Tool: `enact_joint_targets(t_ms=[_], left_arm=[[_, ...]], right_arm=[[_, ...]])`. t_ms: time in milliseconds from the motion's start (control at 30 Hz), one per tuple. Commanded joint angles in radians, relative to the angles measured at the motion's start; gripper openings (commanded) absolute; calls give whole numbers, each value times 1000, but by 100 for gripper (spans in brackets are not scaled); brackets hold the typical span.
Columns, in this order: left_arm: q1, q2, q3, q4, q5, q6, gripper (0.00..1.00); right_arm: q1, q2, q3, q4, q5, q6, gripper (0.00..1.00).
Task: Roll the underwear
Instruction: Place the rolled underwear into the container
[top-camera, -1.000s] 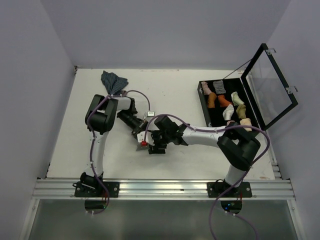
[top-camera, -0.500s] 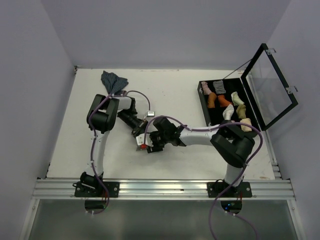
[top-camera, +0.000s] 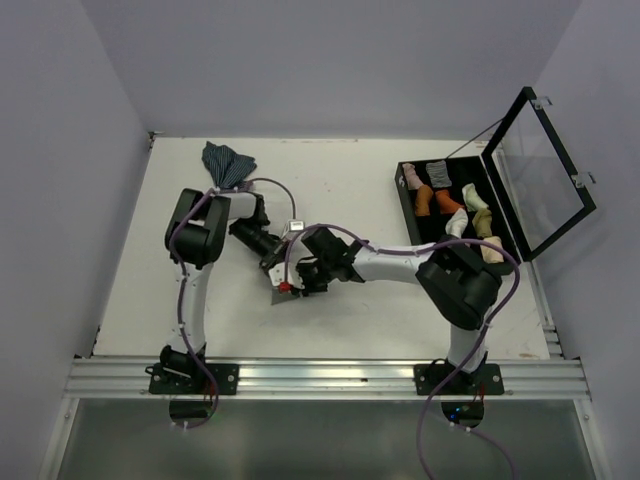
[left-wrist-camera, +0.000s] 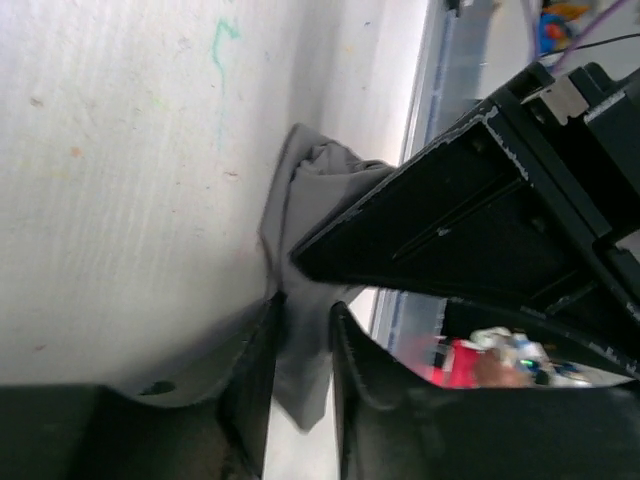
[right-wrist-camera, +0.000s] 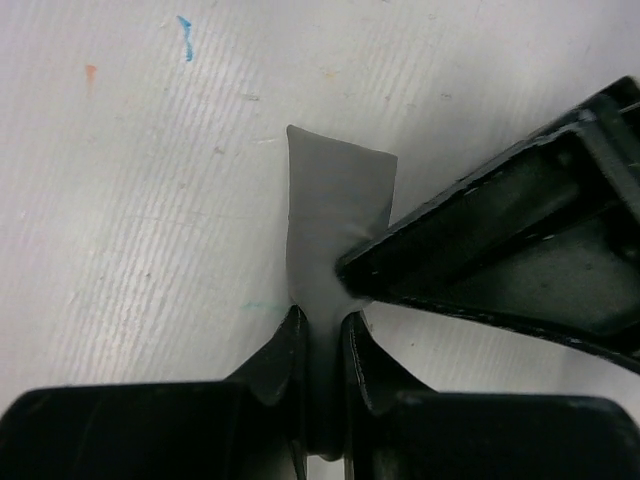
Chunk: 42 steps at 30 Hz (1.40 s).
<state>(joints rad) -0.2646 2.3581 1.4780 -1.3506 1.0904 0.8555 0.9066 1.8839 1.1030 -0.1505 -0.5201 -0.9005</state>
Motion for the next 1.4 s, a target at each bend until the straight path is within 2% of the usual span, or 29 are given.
enact_joint_targets(t_ms=[0, 67, 200, 267, 300, 367, 400, 433, 500, 567, 633, 667, 767, 800, 933, 1133, 1267, 1367], left_arm=[[28, -150, 5, 267, -98, -45, 34], [37, -252, 22, 336, -170, -84, 37], [57, -429, 45, 485, -264, -147, 50], [70, -537, 45, 583, -309, -179, 52], [73, -572, 42, 622, -329, -194, 57], [76, -689, 4, 764, -380, -254, 68], [76, -727, -17, 819, -392, -277, 98], [77, -797, -60, 871, -415, -323, 100], [77, -855, -105, 1017, -429, -380, 100], [77, -887, -134, 1121, -455, -505, 100], [76, -881, -148, 1195, -559, -707, 100], [77, -867, -133, 1180, -573, -728, 100], [77, -813, -71, 1101, -492, -697, 100], [77, -809, -76, 1114, -492, -714, 100], [76, -813, -108, 1176, -564, -779, 100], [77, -815, -124, 1188, -598, -785, 100], [77, -815, -133, 1183, -615, -776, 100], [76, -820, -142, 1186, -616, -773, 100]], right_arm=[[11, -63, -58, -159, -83, 41, 0], [2, -117, -66, -164, -84, 80, 0], [-43, -161, -22, -192, -104, 199, 0], [-107, -176, 4, -202, -127, 308, 0], [-170, -184, 32, -205, -138, 349, 0], [-233, -200, 60, -225, -161, 455, 0], [-265, -224, 81, -233, -162, 483, 0], [-326, -239, 89, -239, -166, 526, 0], [-415, -293, 93, -265, -166, 551, 0], [-469, -337, 89, -291, -138, 563, 0], [-570, -410, 64, -304, -115, 580, 0], [-604, -433, 43, -311, -75, 581, 0], [-751, -526, -3, -354, -5, 560, 0], [-818, -545, -14, -365, 18, 549, 0], [-946, -623, -66, -400, 136, 523, 0], [-1000, -701, -161, -342, 353, 532, 0], [-1000, -744, -245, -265, 416, 548, 0], [-999, -707, -232, -233, 463, 575, 0]])
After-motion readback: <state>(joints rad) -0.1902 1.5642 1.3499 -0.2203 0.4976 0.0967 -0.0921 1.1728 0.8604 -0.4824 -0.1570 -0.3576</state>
